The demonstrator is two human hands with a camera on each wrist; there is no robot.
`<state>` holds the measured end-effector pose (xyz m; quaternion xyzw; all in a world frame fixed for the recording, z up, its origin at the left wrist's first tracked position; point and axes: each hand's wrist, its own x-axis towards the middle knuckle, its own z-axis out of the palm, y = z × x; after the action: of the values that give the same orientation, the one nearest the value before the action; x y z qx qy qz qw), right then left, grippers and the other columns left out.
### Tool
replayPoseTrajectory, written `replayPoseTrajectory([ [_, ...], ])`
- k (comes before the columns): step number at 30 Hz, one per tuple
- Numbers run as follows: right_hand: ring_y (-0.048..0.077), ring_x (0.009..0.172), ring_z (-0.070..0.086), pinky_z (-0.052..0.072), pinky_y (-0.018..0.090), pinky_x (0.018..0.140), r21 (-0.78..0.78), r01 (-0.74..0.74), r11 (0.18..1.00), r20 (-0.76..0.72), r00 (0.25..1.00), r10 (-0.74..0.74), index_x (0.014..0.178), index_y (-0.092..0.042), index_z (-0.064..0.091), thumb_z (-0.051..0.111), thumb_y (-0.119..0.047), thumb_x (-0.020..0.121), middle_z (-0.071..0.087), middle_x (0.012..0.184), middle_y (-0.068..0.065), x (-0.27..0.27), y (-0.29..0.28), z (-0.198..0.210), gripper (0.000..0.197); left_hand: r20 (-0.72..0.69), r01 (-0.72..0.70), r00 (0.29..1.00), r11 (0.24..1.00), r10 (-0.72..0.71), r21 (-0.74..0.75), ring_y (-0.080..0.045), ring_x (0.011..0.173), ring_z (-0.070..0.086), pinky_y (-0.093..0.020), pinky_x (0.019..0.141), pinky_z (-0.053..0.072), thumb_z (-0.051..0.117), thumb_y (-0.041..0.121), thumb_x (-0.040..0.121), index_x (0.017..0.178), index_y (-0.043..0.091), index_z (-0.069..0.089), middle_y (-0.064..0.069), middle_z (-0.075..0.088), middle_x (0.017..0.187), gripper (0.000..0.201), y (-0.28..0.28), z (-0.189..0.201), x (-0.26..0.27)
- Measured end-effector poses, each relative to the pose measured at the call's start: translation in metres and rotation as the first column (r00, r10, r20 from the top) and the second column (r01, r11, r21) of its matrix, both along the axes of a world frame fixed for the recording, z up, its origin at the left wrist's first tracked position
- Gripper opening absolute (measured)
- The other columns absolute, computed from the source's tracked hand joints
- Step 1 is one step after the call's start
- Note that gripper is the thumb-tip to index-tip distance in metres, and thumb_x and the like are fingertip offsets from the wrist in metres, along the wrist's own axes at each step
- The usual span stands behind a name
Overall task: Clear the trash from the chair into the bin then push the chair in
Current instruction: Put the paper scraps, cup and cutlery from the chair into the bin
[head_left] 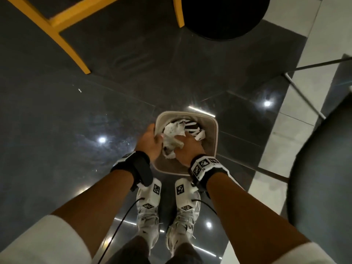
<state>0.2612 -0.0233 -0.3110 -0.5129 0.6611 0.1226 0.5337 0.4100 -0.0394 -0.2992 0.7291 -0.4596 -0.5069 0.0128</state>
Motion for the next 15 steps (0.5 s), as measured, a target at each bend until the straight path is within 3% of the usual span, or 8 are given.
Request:
replayPoseTrajectory([
  [1, 0.027, 0.143, 0.036, 0.026, 0.039, 0.118, -0.011, 0.058, 0.998, 0.015, 0.998, -0.058, 0.141, -0.031, 0.05, 0.05, -0.037, 0.091, 0.034, 0.158, 0.004, -0.005, 0.003, 0.013, 0.05, -0.006, -0.028, 1.0, 0.999, 0.028, 0.015, -0.033, 0.121, 0.057, -0.03, 0.089, 0.043, 0.048, 0.027, 0.102, 0.144, 0.016, 0.039, -0.012, 0.06, 0.134, 0.044, 0.002, 0.009, -0.002],
  [3, 0.026, 0.138, 0.045, 0.034, 0.039, 0.117, -0.055, 0.151, 0.987, 0.072, 0.986, -0.147, 0.135, -0.026, 0.057, 0.047, -0.035, 0.093, 0.048, 0.149, 0.005, -0.014, 0.004, 0.051, 0.043, 0.019, -0.04, 0.999, 0.999, 0.039, 0.02, -0.033, 0.135, 0.047, -0.034, 0.104, 0.04, 0.05, 0.028, 0.101, 0.152, 0.016, 0.029, -0.012, 0.046, 0.15, 0.056, 0.001, 0.036, -0.005],
  [5, 0.026, 0.129, 0.052, 0.039, 0.04, 0.113, -0.055, 0.236, 0.97, 0.152, 0.962, -0.225, 0.128, -0.018, 0.062, 0.05, -0.029, 0.097, 0.058, 0.138, 0.007, -0.024, 0.003, 0.102, 0.035, 0.029, 0.005, 1.0, 1.0, -0.005, -0.011, -0.032, 0.14, 0.042, -0.038, 0.111, 0.036, 0.05, 0.022, 0.1, 0.153, 0.013, 0.029, -0.014, 0.039, 0.155, 0.057, -0.011, 0.071, -0.01],
  [7, 0.024, 0.123, 0.057, 0.042, 0.036, 0.109, -0.047, 0.307, 0.951, 0.19, 0.937, -0.293, 0.122, -0.02, 0.066, 0.051, -0.029, 0.097, 0.063, 0.132, 0.005, -0.04, 0.003, 0.151, 0.03, 0.037, 0.092, 0.995, 0.993, -0.089, -0.078, -0.033, 0.132, 0.049, -0.036, 0.106, 0.039, 0.05, 0.014, 0.099, 0.142, 0.007, 0.042, -0.016, 0.05, 0.145, 0.045, -0.031, 0.11, -0.024],
  [10, 0.022, 0.105, 0.068, 0.053, 0.036, 0.098, -0.13, 0.474, 0.871, 0.218, 0.87, -0.441, 0.103, -0.031, 0.07, 0.049, -0.036, 0.086, 0.074, 0.111, 0.001, -0.079, 0.002, 0.219, 0.027, 0.021, 0.242, 0.97, 0.953, -0.243, -0.183, -0.033, 0.117, 0.061, -0.036, 0.097, 0.045, 0.049, 0.007, 0.097, 0.125, 0.004, 0.056, -0.016, 0.065, 0.124, 0.029, -0.066, 0.173, -0.068],
  [12, 0.022, 0.098, 0.07, 0.056, 0.034, 0.091, -0.216, 0.527, 0.822, 0.195, 0.848, -0.492, 0.1, -0.029, 0.07, 0.048, -0.035, 0.083, 0.076, 0.101, 0.001, -0.116, 0.0, 0.259, 0.027, 0.025, 0.37, 0.926, 0.892, -0.377, -0.258, -0.03, 0.107, 0.063, -0.036, 0.093, 0.049, 0.049, 0.007, 0.096, 0.118, 0.009, 0.06, -0.012, 0.067, 0.115, 0.024, -0.084, 0.212, -0.113],
  [15, 0.02, 0.091, 0.071, 0.056, 0.032, 0.085, -0.355, 0.574, 0.738, 0.159, 0.815, -0.558, 0.1, -0.025, 0.071, 0.052, -0.026, 0.09, 0.077, 0.093, 0.001, -0.177, 0.0, 0.303, 0.021, 0.065, 0.563, 0.8, 0.709, -0.596, -0.424, -0.027, 0.107, 0.061, -0.042, 0.095, 0.05, 0.054, 0.012, 0.092, 0.115, 0.017, 0.061, -0.006, 0.066, 0.112, 0.025, -0.098, 0.254, -0.195],
])
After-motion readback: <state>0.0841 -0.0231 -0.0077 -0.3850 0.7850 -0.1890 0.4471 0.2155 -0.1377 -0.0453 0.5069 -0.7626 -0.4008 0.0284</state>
